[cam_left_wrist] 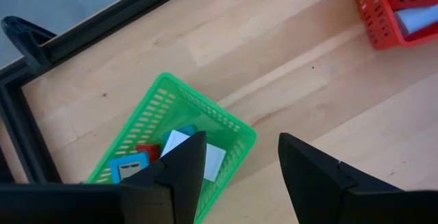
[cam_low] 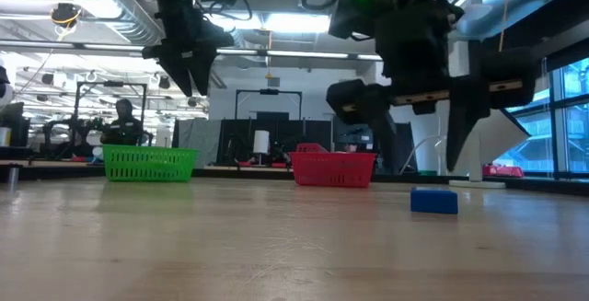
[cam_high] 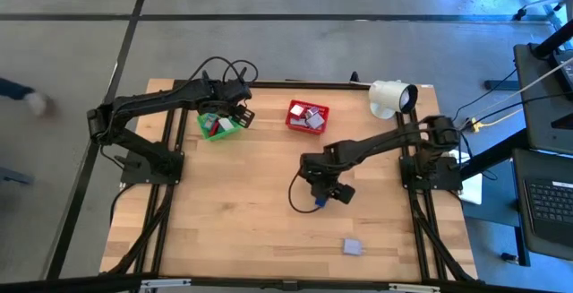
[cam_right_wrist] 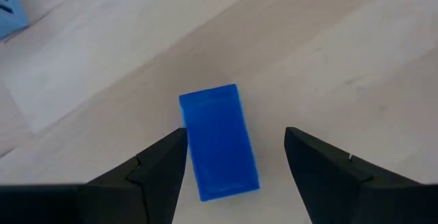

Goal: Pick & Place Office items
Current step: Put the dark blue digital clock into the green bin

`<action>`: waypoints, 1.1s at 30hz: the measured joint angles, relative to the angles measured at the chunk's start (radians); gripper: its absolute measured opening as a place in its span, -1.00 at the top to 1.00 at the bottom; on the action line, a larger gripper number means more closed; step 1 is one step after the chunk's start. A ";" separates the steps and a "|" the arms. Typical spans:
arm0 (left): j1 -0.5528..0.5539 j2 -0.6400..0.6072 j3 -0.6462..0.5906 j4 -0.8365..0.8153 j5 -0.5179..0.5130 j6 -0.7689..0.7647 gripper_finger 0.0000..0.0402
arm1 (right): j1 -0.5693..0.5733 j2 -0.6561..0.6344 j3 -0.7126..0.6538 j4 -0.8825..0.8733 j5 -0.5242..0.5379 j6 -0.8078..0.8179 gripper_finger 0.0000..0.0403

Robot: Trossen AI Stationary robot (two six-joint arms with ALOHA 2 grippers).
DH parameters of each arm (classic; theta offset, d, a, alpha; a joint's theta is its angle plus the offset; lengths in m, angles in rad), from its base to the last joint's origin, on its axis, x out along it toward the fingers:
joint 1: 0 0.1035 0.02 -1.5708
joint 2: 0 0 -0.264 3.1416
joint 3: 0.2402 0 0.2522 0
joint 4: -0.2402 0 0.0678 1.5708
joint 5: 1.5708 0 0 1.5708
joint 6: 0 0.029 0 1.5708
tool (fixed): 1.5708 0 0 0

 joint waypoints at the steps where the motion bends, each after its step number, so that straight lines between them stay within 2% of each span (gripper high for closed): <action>1: 0.000 0.000 0.000 0.000 0.001 0.000 0.10 | 0.005 0.006 0.000 0.000 0.000 0.000 -0.22; 19: -0.005 0.000 0.000 0.000 0.003 0.003 0.10 | 0.020 0.102 0.003 0.024 0.004 0.060 -0.19; 23: -0.006 0.000 0.000 0.000 0.003 0.003 0.10 | 0.021 0.103 0.003 0.030 0.027 0.060 -0.08; 29: -0.006 0.000 0.000 0.000 0.003 0.003 0.10 | 0.008 0.105 0.003 0.034 0.029 0.057 0.24; 33: -0.006 0.000 0.000 0.000 0.002 0.004 0.10 | 0.000 0.097 0.002 0.038 0.028 0.153 0.25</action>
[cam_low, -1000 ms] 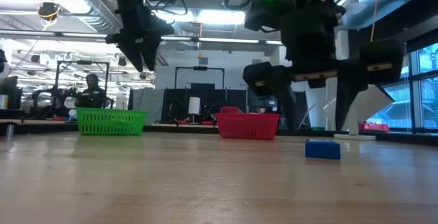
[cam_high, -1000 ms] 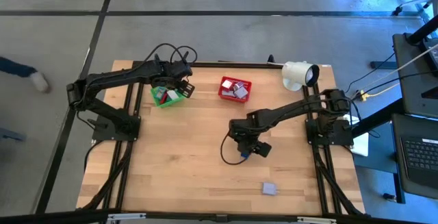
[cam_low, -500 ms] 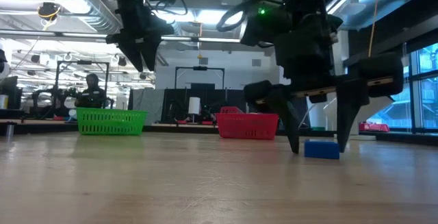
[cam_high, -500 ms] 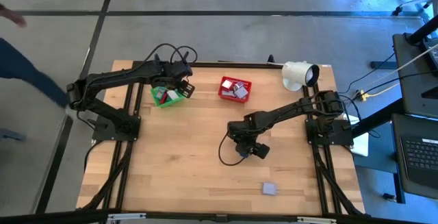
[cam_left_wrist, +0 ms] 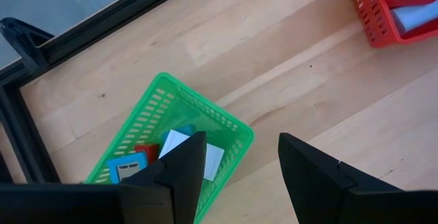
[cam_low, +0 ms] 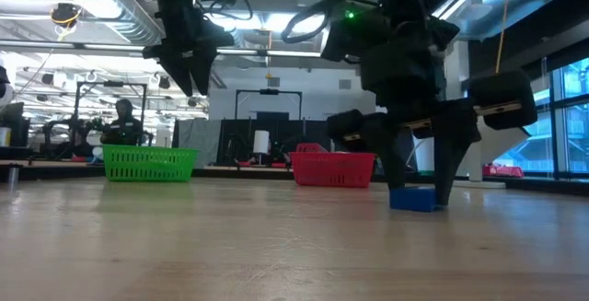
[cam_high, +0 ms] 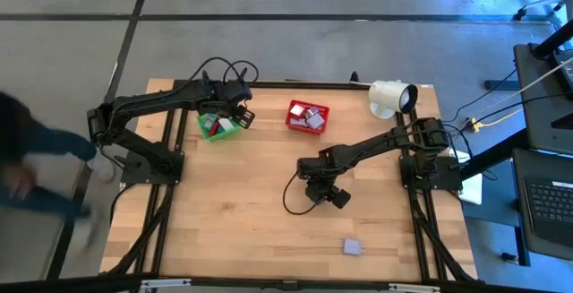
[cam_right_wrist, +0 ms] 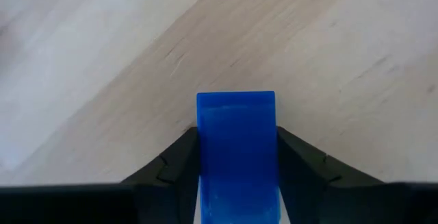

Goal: Pick & Place Office items
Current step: Put the dark blue digital clock into the green bin

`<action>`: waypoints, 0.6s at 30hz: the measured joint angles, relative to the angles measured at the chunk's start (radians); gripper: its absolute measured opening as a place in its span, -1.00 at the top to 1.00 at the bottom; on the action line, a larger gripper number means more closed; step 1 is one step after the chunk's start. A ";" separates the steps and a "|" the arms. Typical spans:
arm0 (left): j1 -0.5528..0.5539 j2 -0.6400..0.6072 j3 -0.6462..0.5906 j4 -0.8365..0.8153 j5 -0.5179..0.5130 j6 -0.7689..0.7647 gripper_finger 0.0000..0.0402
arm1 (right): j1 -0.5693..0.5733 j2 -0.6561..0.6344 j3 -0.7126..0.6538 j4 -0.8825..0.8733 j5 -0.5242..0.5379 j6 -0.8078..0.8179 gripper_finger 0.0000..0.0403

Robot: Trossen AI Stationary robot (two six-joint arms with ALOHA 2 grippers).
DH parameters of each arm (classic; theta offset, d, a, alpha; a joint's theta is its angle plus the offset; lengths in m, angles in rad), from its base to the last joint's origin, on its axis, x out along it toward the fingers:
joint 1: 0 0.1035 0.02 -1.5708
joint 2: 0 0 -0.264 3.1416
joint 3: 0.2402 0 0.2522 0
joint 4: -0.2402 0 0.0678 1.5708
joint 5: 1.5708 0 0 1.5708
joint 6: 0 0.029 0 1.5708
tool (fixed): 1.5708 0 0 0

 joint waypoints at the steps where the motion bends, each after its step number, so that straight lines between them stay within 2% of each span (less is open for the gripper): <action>1: 0.000 0.000 0.000 0.000 -0.001 0.007 0.10 | -0.004 -0.008 -0.001 0.001 0.001 0.026 0.25; 2: 0.000 0.000 0.000 0.000 -0.002 0.017 0.10 | -0.008 -0.017 -0.003 0.000 0.014 0.048 0.25; 7: 0.000 0.000 0.000 0.000 -0.003 0.059 0.10 | -0.039 -0.119 -0.006 0.001 0.223 0.087 0.16; 9: 0.000 0.000 0.000 0.000 -0.007 0.060 0.10 | -0.058 -0.168 -0.005 0.007 0.274 0.087 0.13; 13: 0.000 0.000 0.000 0.000 -0.007 0.060 0.10 | -0.108 -0.269 -0.005 0.047 0.368 0.118 0.21; 18: 0.000 0.000 0.000 0.001 -0.008 0.036 0.10 | -0.165 -0.376 -0.004 0.172 0.507 0.240 0.24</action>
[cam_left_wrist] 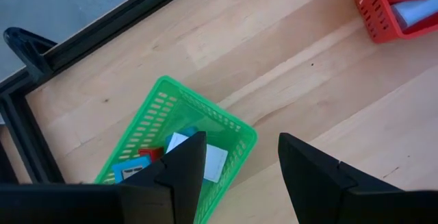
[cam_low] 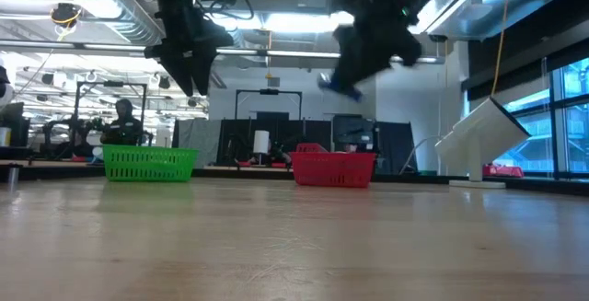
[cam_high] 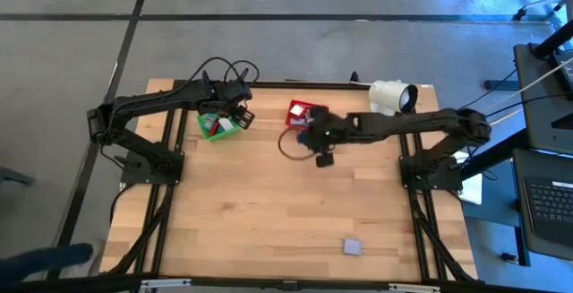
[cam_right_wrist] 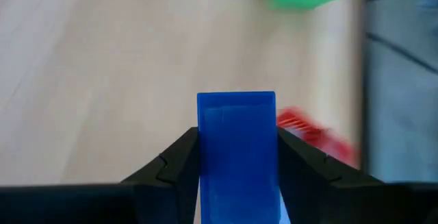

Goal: Pick & Place Office items
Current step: Put the dark blue digital clock into the green bin

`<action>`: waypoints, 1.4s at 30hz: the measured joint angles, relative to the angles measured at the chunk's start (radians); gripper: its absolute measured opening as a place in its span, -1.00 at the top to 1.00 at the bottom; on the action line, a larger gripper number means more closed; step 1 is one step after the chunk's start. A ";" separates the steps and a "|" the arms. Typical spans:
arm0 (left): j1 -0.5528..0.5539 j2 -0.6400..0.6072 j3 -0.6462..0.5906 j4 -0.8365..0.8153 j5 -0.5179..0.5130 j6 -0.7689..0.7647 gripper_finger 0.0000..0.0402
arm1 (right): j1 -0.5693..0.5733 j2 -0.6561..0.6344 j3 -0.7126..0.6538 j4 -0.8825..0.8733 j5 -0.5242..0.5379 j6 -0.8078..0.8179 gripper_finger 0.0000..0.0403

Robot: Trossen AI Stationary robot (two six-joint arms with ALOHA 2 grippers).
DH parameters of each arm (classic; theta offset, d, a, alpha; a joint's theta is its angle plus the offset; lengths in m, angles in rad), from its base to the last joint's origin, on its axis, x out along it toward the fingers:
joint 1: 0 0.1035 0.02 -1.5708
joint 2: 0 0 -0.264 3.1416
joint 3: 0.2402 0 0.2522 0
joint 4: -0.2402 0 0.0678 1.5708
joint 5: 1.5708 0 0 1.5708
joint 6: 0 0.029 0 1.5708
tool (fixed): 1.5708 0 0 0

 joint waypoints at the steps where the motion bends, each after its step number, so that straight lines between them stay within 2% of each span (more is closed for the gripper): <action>1: 0.000 0.000 0.000 0.002 0.000 -0.006 0.10 | -0.008 -0.020 0.000 0.030 0.029 0.041 0.24; 6: 0.000 0.000 0.000 0.048 0.000 -0.011 0.10 | -0.046 -0.107 0.001 0.292 0.110 0.223 0.15; 10: 0.000 0.000 0.000 0.115 0.000 -0.011 0.10 | -0.062 -0.157 0.001 0.512 0.124 0.410 0.18; 12: 0.000 0.000 0.000 0.152 -0.001 -0.011 0.10 | -0.063 -0.178 0.002 0.585 0.117 0.490 0.21; 18: -0.005 0.000 0.000 0.243 0.010 -0.009 0.10 | -0.062 -0.197 0.002 0.714 0.007 0.565 0.17; 23: -0.077 -0.017 0.000 0.445 0.057 0.178 0.10 | -0.070 -0.198 0.002 0.735 -0.008 0.687 0.18; 29: -0.214 -0.034 0.000 0.783 -0.024 0.503 0.10 | -0.112 -0.198 0.002 0.734 -0.006 0.785 0.18; 34: -0.305 -0.039 0.001 0.923 -0.064 0.728 0.10 | -0.122 -0.198 0.002 0.723 -0.008 0.789 0.16; 39: -0.345 -0.037 0.001 1.013 -0.190 0.790 0.07 | -0.130 -0.198 0.002 0.737 -0.009 0.787 0.17; 42: -0.355 -0.035 0.000 1.048 -0.219 0.777 0.00 | -0.136 -0.198 0.002 0.737 -0.008 0.787 0.16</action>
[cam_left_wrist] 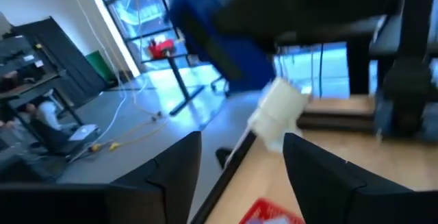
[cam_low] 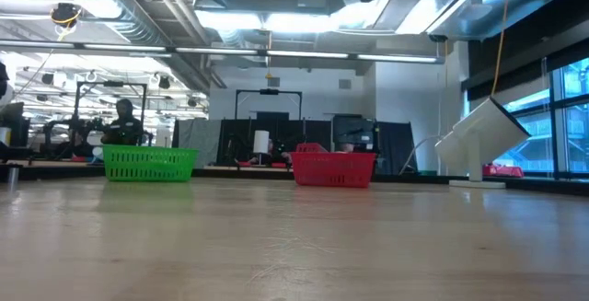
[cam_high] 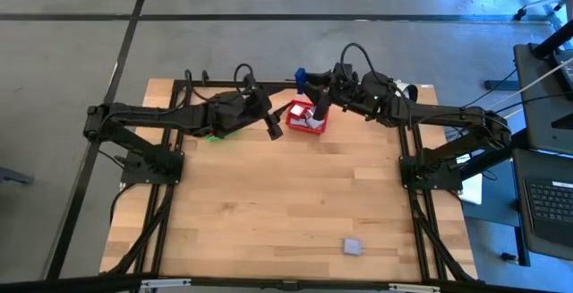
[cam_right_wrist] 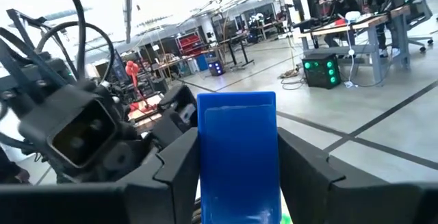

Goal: Pick & Place Office items
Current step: Put the dark blue digital clock into the green bin

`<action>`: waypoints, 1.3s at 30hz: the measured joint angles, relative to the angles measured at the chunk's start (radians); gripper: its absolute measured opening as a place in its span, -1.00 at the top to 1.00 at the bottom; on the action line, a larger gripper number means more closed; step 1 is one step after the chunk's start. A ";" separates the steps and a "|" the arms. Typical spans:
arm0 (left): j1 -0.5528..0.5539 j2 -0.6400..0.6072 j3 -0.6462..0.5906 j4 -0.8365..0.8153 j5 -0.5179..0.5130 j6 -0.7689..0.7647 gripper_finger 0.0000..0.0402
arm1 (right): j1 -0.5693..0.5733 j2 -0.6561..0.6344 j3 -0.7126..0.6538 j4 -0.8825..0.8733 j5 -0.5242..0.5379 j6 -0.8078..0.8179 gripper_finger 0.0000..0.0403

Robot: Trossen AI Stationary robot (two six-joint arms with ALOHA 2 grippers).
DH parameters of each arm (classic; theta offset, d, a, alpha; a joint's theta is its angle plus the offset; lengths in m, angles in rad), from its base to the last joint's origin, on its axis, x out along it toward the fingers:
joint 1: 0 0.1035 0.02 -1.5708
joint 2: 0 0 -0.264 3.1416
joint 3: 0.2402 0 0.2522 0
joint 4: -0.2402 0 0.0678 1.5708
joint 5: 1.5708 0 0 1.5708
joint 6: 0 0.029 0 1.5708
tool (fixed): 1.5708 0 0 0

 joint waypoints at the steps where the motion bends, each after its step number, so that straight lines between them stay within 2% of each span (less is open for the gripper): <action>1: -0.002 0.000 0.000 0.021 0.003 -0.014 -0.04 | -0.002 0.000 0.000 0.000 0.000 0.000 0.16; 6: -0.002 0.000 0.000 0.157 0.011 -0.136 -0.21 | -0.004 0.018 0.000 0.000 0.000 -0.047 0.17; 10: 0.022 0.000 0.000 0.166 0.014 -0.287 -0.27 | 0.003 0.035 0.000 -0.003 0.000 -0.117 0.17; 16: 0.062 0.000 0.000 0.151 0.119 -0.524 -0.28 | 0.027 0.038 0.000 -0.047 0.010 -0.416 0.17; 23: 0.121 0.000 0.000 0.087 0.269 -0.781 -0.27 | 0.072 0.039 0.000 -0.144 0.219 -0.729 0.17; 26: 0.141 0.000 0.000 0.031 0.272 -0.854 -0.26 | 0.082 0.039 0.000 -0.159 0.263 -0.754 0.17; 31: 0.171 0.020 0.000 -0.006 0.297 -0.954 -0.26 | 0.087 0.040 0.000 -0.166 0.262 -0.731 0.17; 39: 0.200 0.063 -0.001 0.046 0.368 -0.975 -0.26 | 0.088 0.068 0.000 -0.203 0.258 -0.687 0.17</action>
